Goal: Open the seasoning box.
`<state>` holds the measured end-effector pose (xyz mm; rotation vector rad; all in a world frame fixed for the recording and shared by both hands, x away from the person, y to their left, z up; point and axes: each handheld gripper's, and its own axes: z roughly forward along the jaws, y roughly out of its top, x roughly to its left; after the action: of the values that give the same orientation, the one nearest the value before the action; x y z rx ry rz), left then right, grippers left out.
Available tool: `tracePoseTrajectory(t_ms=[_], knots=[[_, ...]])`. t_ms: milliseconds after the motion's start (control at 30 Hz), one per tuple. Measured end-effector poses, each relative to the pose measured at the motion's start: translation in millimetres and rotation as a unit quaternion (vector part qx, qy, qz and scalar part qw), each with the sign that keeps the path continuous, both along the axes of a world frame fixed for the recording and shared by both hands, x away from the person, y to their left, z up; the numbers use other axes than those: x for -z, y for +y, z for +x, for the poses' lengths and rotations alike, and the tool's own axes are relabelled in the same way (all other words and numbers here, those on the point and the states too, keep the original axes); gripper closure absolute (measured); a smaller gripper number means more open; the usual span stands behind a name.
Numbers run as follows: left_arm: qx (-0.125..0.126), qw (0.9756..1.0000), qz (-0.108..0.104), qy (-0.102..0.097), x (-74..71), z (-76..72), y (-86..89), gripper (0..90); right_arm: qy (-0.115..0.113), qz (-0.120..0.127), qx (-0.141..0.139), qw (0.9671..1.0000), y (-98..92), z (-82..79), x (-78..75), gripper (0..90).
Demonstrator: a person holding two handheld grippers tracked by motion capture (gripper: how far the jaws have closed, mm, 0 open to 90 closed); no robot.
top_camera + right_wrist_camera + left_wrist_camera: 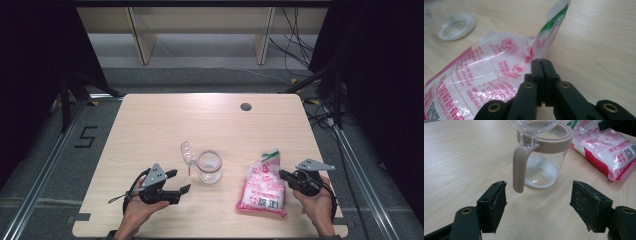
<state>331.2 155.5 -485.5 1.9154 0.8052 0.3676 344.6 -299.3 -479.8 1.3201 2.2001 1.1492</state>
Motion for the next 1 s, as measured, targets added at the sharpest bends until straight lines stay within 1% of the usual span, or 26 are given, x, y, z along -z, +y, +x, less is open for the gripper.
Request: tracePoseTrajectory(t_ms=[33, 67, 100, 133, 167, 200, 233, 300, 333, 367, 400, 433, 467, 500, 533, 567, 600, 633, 700, 733, 767, 800, 867, 900, 967, 1000], knots=[[-0.002, 1.0, -0.004, 0.001, 0.4, -0.1, -0.6, 28.0, 0.006, 0.001, 0.0, 1.0, -0.9, -3.3, -0.9, 90.0], [-0.002, 1.0, -0.005, 0.002, 0.3, -0.2, -0.6, 28.0, -0.003, 0.002, 0.0, 1.0, -3.0, -7.2, -0.2, 90.0], [-0.006, 1.0, -0.004, 0.002, 0.0, -0.6, -0.6, 28.0, -0.01, -0.009, -0.009, 0.9999, -6.3, -8.3, -0.3, 90.0], [-0.009, 0.9999, -0.006, 0.006, 0.0, -1.1, -0.6, 28.0, 0.002, 0.002, 0.003, 1.0, -5.8, -15.1, -0.9, 90.0], [-0.008, 0.9999, -0.005, 0.006, -0.2, -1.0, -0.5, 28.1, -0.013, -0.001, -0.006, 0.9999, -8.8, -16.1, 0.8, 90.0], [-0.007, 0.9999, -0.011, 0.007, 0.2, -0.7, -1.0, 28.1, 0.0, 0.01, 0.008, 0.9999, -7.6, -22.0, 0.3, 90.0], [-0.008, 0.9999, -0.01, 0.008, 0.3, -0.7, -0.9, 28.1, -0.012, 0.002, -0.003, 0.9999, -11.0, -22.7, 1.2, 90.0], [-0.009, 0.9999, -0.012, 0.009, 0.3, -0.8, -1.1, 28.1, 0.004, 0.01, 0.01, 0.9999, -11.4, -30.4, 0.4, 90.0], [-0.009, 0.9999, -0.011, 0.008, 0.3, -0.7, -1.1, 28.0, -0.007, 0.012, 0.011, 0.9998, -12.7, -31.8, 2.2, 90.0], [-0.009, 0.9999, -0.009, 0.009, 0.1, -1.1, -1.3, 28.0, 0.0, 0.018, 0.016, 0.9997, -13.5, -34.4, 2.2, 89.8], [-0.008, 0.9999, -0.009, 0.011, 0.4, -0.8, -1.1, 28.1, -0.005, 0.014, 0.007, 0.9999, -16.3, -33.9, 3.4, 89.4], [-0.004, 1.0, -0.005, 0.007, 0.1, -0.3, -0.8, 28.1, 0.005, 0.018, 0.019, 0.9996, -16.4, -37.1, 3.3, 88.5], [0.0, 1.0, -0.002, 0.004, 0.0, 0.3, -0.5, 28.1, 0.003, 0.027, 0.025, 0.9993, -16.6, -37.1, 4.7, 87.0], [-0.005, 0.9999, -0.005, 0.009, 0.4, -0.2, -1.1, 28.0, 0.013, 0.032, 0.029, 0.999, -17.3, -37.6, 4.1, 83.6], [-0.004, 0.9999, -0.005, 0.009, 0.6, -0.1, -1.2, 28.0, -0.004, 0.022, 0.02, 0.9996, -20.5, -34.2, 5.9, 77.8], [-0.009, 0.9999, -0.01, 0.01, 0.9, -0.5, -2.5, 28.0, 0.014, 0.042, 0.041, 0.9981, -18.2, -35.7, 6.5, 71.8], [-0.005, 0.9999, -0.009, 0.008, 1.0, -0.1, -2.4, 28.0, 0.005, 0.042, 0.037, 0.9984, -21.6, -32.5, 9.0, 68.5], [-0.002, 1.0, -0.005, 0.005, 0.9, 0.5, -1.9, 28.0, 0.008, 0.045, 0.039, 0.9982, -24.1, -30.8, 10.7, 64.0], [-0.001, 1.0, -0.002, 0.006, 0.9, 0.8, -0.9, 28.1, 0.023, 0.066, 0.062, 0.9956, -22.1, -31.0, 11.9, 58.9], [-0.005, 0.9999, -0.006, 0.011, 1.4, 0.4, -1.4, 28.0, 0.015, 0.059, 0.055, 0.9967, -25.1, -27.3, 13.3, 57.1], [-0.005, 0.9999, -0.008, 0.012, 1.9, 0.5, -1.7, 28.0, 0.034, 0.081, 0.073, 0.9935, -21.8, -28.0, 13.1, 56.1], [-0.005, 0.9999, -0.008, 0.012, 2.3, 0.7, -2.0, 28.0, 0.025, 0.06, 0.06, 0.9961, -26.1, -23.7, 14.3, 54.4], [-0.001, 1.0, 0.0, 0.007, 2.3, 1.1, -1.8, 28.0, 0.04, 0.08, 0.072, 0.9933, -22.4, -19.9, 16.5, 52.7], [0.001, 1.0, 0.003, 0.006, 2.3, 1.4, -1.8, 28.0, 0.04, 0.071, 0.068, 0.9944, -24.0, -16.0, 17.1, 52.1], [0.003, 1.0, 0.001, 0.006, 2.9, 1.8, -2.4, 28.0, 0.046, 0.078, 0.068, 0.9936, -21.1, -10.0, 19.7, 52.1], [0.004, 1.0, 0.001, 0.008, 3.0, 1.8, -2.3, 28.0, 0.065, 0.078, 0.075, 0.992, -17.8, -9.9, 18.5, 52.6]])
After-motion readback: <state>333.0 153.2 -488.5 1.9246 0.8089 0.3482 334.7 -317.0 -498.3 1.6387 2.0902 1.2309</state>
